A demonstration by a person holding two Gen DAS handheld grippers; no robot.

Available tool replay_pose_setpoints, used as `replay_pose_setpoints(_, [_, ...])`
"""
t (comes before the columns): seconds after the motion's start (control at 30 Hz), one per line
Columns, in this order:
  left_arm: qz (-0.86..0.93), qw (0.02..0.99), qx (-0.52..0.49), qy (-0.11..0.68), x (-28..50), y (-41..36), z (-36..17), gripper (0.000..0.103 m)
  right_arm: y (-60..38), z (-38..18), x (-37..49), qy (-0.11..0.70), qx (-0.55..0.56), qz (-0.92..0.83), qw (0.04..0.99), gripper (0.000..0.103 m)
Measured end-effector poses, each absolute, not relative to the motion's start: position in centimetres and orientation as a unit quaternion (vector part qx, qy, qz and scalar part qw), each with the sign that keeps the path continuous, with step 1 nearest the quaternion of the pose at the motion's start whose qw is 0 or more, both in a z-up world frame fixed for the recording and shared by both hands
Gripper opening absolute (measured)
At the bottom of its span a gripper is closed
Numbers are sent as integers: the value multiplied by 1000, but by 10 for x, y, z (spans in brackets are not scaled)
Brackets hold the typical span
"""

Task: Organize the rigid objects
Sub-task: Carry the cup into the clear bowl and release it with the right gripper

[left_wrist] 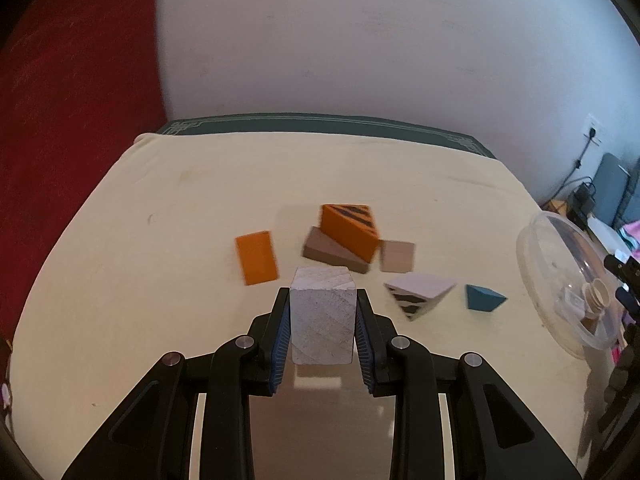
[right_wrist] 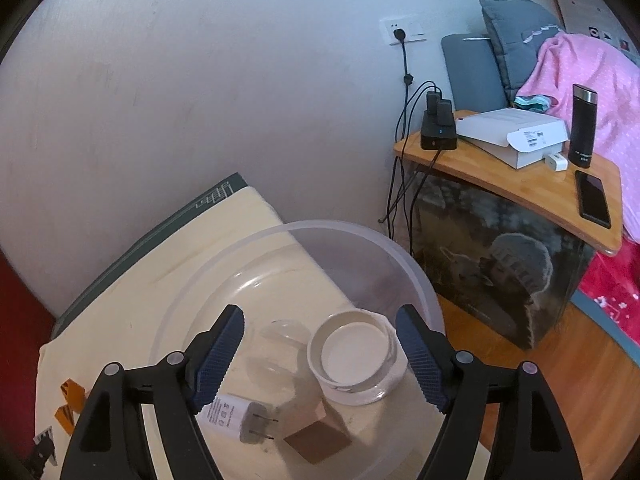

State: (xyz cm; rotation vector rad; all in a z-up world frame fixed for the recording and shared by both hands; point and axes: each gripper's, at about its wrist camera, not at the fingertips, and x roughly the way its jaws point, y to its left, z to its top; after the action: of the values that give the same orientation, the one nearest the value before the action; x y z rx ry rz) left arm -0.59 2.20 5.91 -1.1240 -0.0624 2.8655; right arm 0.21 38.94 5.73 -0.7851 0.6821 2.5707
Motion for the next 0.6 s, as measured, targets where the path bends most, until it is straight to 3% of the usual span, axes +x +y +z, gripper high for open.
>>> replay_pose_setpoints(0.6, [919,138,-366,44,-10,127,78,30,391,61,18,255,-240,918,184,87])
